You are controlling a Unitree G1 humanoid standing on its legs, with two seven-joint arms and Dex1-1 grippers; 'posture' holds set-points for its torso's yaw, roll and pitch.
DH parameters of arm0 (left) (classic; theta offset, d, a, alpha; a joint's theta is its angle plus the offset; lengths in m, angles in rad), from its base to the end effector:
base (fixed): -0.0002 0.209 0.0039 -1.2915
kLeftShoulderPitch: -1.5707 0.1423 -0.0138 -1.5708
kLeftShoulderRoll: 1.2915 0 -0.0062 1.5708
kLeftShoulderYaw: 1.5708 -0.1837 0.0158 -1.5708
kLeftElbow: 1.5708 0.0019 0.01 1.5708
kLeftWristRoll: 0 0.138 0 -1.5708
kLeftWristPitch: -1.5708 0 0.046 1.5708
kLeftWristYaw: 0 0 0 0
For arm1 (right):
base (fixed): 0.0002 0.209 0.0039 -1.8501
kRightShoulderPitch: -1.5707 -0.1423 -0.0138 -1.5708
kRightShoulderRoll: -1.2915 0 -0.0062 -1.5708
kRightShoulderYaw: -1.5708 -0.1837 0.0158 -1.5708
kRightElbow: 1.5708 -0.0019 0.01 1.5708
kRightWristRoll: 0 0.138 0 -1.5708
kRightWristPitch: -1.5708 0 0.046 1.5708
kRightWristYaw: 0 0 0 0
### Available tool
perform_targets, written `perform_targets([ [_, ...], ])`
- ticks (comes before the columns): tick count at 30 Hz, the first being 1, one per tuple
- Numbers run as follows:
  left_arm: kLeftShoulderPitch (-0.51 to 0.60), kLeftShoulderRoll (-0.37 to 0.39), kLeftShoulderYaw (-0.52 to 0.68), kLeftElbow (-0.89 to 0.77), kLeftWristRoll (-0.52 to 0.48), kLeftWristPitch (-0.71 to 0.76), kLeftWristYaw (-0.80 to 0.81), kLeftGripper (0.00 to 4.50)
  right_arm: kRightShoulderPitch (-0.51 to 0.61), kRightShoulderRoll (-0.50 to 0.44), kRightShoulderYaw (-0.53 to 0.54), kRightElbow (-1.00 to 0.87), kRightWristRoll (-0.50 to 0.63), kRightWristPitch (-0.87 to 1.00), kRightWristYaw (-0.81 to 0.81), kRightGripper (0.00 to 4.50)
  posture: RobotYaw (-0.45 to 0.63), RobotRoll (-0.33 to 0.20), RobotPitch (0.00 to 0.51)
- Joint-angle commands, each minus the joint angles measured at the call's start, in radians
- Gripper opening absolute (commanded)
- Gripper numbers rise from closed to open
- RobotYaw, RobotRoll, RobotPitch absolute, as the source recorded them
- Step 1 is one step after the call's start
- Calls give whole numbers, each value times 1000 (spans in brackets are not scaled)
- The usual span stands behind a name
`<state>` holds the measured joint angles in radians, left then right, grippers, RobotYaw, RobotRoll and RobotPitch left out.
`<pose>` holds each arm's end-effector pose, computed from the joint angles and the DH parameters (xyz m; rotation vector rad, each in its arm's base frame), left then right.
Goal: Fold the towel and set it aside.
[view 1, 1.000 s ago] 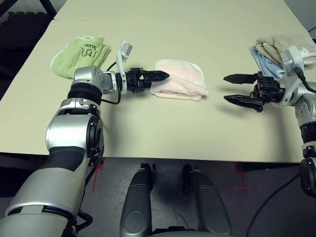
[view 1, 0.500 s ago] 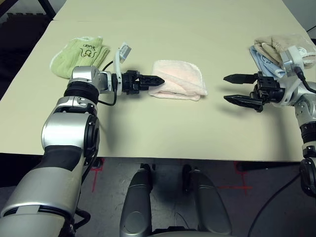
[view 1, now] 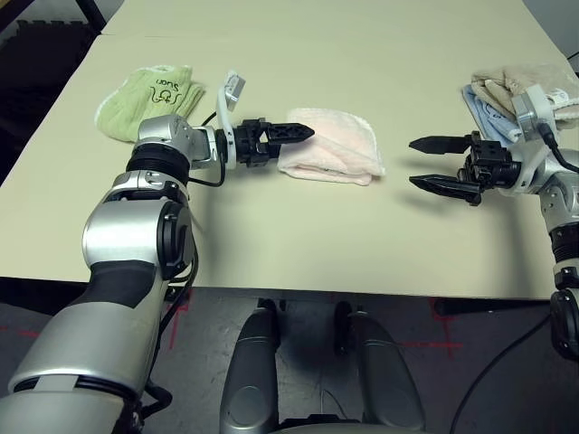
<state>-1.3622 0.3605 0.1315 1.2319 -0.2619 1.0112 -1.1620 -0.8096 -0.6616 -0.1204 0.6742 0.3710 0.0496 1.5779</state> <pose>0.3666 0.1794 0.2079 -0.5923 0.6811 -1.0646 0.3179 -0.2950 0.1990 -0.2371 -0.0791 1.2907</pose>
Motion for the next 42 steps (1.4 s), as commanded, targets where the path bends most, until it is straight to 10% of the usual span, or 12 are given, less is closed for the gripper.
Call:
perform_targets([
  [1, 12, -12, -37, -10, 24, 10, -28, 4328, -2, -5, 12, 11, -8, -10, 8, 4497, 2, 0, 252],
  [13, 8, -2, 9, -5, -10, 2, -6, 173, 4, -4, 11, 10, -9, -10, 3, 4500, 5, 0, 251],
  [30, 13, 90, 291, -166, -221, 56, 169, 81, -5, 11, 12, 31, -20, -26, -9, 4500, 26, 0, 245],
  [42, -29, 159, 423, -249, -299, -211, 354, 81, -47, 72, -25, 35, 23, -6, -70, 4500, 38, 0, 243],
])
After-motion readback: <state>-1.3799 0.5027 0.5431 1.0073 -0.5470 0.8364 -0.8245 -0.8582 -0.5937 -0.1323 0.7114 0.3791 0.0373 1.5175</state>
